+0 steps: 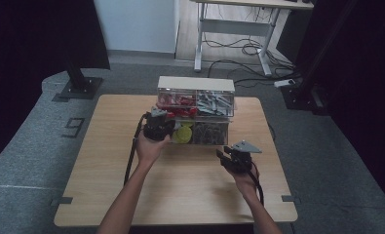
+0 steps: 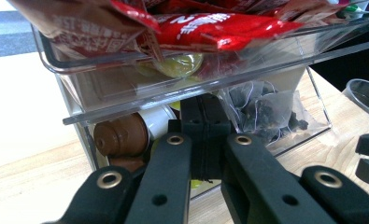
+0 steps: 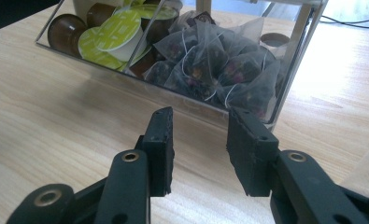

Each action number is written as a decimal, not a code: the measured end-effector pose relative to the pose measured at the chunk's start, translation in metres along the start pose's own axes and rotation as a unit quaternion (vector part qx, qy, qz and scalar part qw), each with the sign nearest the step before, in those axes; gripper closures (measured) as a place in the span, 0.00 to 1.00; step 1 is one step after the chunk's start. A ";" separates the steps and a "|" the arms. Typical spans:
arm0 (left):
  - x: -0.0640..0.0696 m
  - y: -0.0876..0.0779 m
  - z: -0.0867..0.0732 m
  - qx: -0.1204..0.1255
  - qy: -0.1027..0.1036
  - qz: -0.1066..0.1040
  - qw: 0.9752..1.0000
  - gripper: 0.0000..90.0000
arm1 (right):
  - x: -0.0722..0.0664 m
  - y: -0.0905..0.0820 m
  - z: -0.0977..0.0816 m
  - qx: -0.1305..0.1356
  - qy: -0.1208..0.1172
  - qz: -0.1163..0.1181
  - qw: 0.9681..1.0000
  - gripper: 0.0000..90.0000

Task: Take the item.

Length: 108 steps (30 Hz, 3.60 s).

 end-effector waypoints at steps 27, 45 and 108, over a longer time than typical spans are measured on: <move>0.000 0.000 0.000 0.000 -0.002 -0.005 1.000 1.00 | -0.004 0.027 0.023 0.001 -0.004 -0.001 1.000 0.68; -0.001 0.000 0.000 -0.002 -0.004 -0.006 1.000 1.00 | 0.000 0.043 0.027 0.005 0.003 -0.008 1.000 0.72; 0.001 -0.001 0.001 0.001 -0.007 -0.013 1.000 1.00 | 0.006 0.018 0.048 0.041 -0.023 -0.001 0.999 0.99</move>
Point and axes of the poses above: each handheld gripper's, and its own axes: y roughly forward along the jaws, z roughly out of its top, x roughly to its right, the point moved 7 cm from there along y, roughly forward along the jaws, and after that the axes turned 8 degrees about -x, right-handed, at the moved point
